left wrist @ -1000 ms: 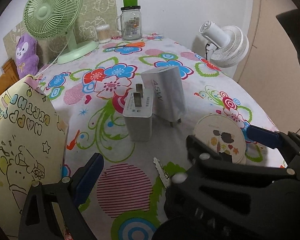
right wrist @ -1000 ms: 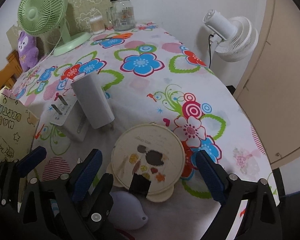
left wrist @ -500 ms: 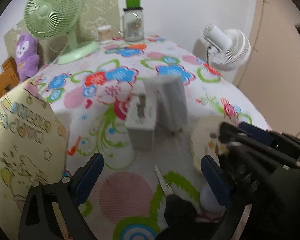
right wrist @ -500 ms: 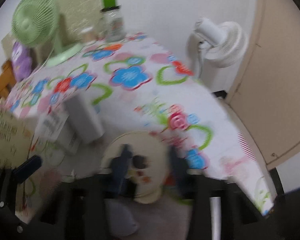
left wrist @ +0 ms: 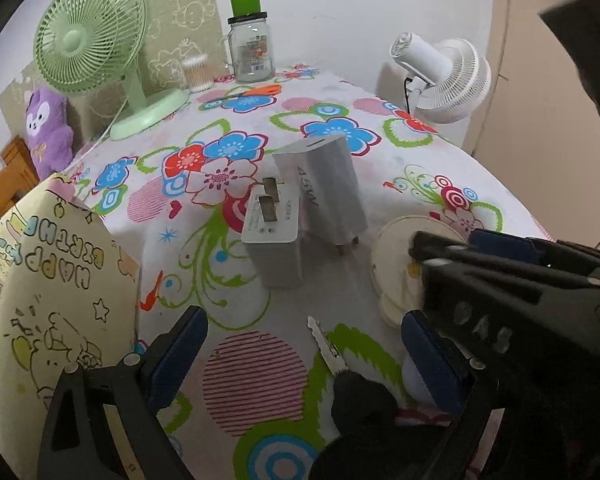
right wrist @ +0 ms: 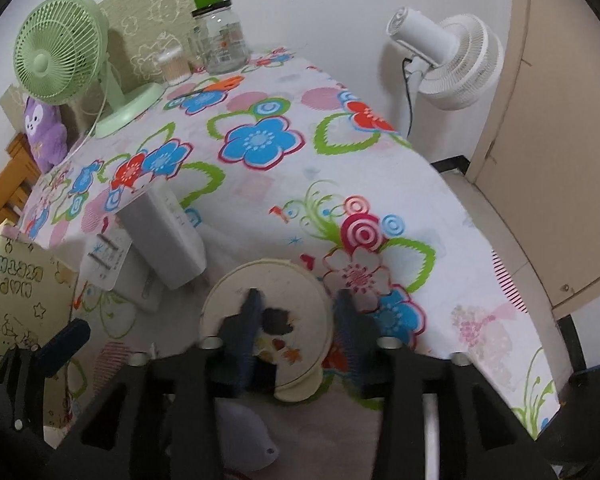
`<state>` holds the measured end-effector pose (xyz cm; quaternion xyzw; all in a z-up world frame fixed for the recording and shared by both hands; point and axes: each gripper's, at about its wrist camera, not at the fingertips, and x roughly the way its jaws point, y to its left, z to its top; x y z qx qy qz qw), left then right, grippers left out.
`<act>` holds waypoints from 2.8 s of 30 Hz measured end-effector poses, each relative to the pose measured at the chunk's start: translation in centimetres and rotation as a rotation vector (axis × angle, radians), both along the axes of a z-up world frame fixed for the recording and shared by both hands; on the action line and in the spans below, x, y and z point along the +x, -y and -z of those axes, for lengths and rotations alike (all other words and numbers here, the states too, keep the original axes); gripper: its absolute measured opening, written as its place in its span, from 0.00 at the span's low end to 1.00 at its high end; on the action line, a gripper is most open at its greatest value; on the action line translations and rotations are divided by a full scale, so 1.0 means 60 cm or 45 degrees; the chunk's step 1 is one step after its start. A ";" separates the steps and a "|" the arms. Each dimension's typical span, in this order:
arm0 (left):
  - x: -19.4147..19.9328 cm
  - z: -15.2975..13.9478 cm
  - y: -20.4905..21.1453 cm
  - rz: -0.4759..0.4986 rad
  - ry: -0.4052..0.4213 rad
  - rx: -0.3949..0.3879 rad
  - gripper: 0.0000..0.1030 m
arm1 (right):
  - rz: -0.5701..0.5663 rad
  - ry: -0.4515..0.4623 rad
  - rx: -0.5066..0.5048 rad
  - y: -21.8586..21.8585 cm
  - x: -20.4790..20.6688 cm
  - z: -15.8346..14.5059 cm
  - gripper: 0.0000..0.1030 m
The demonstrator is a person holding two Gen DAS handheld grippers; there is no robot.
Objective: Organize rigid objects
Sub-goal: 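Close the right tool on the rim of the cookie-shaped coaster, then close the left tool on the white plug charger while the right tool holds the coaster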
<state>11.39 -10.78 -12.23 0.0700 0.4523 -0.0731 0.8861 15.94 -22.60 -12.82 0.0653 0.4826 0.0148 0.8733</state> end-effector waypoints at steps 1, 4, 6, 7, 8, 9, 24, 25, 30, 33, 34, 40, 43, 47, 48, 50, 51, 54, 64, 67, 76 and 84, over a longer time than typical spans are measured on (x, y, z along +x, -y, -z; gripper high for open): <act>-0.001 0.002 -0.001 -0.004 -0.007 0.009 0.96 | -0.010 0.010 -0.006 -0.005 -0.003 -0.002 0.60; -0.001 0.008 -0.007 -0.020 -0.034 0.014 0.96 | -0.033 0.031 -0.062 -0.021 -0.008 -0.007 0.68; 0.001 0.009 -0.013 -0.037 -0.038 0.005 0.96 | -0.041 0.024 -0.082 -0.028 -0.008 -0.005 0.69; 0.000 0.008 -0.015 -0.039 -0.036 0.000 0.96 | -0.049 0.014 -0.086 -0.033 -0.007 -0.003 0.69; 0.001 0.008 -0.016 -0.037 -0.036 -0.010 0.96 | -0.054 0.001 -0.093 -0.037 -0.006 0.000 0.70; 0.001 0.008 -0.016 -0.036 -0.037 -0.012 0.96 | -0.056 -0.006 -0.105 -0.040 -0.005 0.002 0.71; 0.017 0.021 -0.025 -0.053 -0.096 -0.071 0.96 | -0.089 -0.032 -0.111 -0.056 0.004 0.019 0.82; 0.017 0.021 -0.026 -0.054 -0.095 -0.071 0.96 | -0.088 -0.035 -0.139 -0.059 0.004 0.019 0.79; 0.021 0.021 -0.021 -0.054 -0.083 -0.059 0.97 | -0.086 -0.018 -0.160 -0.057 -0.001 0.020 0.77; 0.026 0.019 -0.020 -0.057 -0.078 -0.056 0.97 | -0.065 -0.010 -0.158 -0.050 0.000 0.020 0.76; 0.028 0.019 -0.020 -0.060 -0.076 -0.058 0.97 | -0.056 -0.011 -0.156 -0.046 0.002 0.019 0.76; 0.049 0.017 -0.018 -0.099 -0.065 -0.058 0.93 | 0.003 0.007 -0.154 -0.022 0.010 0.013 0.76; 0.059 0.017 -0.018 -0.111 -0.061 -0.061 0.89 | 0.024 0.014 -0.152 -0.012 0.016 0.011 0.76; 0.062 0.016 -0.017 -0.111 -0.046 -0.070 0.80 | 0.039 0.018 -0.137 -0.006 0.022 0.011 0.77; 0.062 0.015 -0.014 -0.100 -0.042 -0.073 0.77 | 0.041 0.019 -0.137 -0.005 0.024 0.010 0.77; 0.065 0.012 -0.010 -0.075 -0.038 -0.077 0.68 | 0.047 0.022 -0.133 -0.004 0.026 0.009 0.77; 0.066 0.012 -0.009 -0.065 -0.040 -0.085 0.65 | 0.049 0.022 -0.131 -0.004 0.026 0.009 0.77; 0.070 0.009 -0.007 -0.040 -0.041 -0.096 0.51 | 0.056 0.027 -0.121 -0.003 0.028 0.007 0.77; 0.069 0.007 -0.008 -0.042 -0.037 -0.082 0.26 | 0.069 0.025 -0.099 -0.003 0.027 0.005 0.77; 0.063 0.005 -0.010 -0.047 -0.037 -0.080 0.26 | 0.066 0.028 -0.102 -0.004 0.022 0.002 0.77; 0.031 -0.011 -0.015 -0.052 -0.015 -0.082 0.24 | 0.053 0.055 -0.099 -0.014 -0.009 -0.011 0.77; -0.003 -0.028 -0.021 -0.049 0.024 -0.071 0.24 | 0.046 0.087 -0.102 -0.023 -0.040 -0.030 0.77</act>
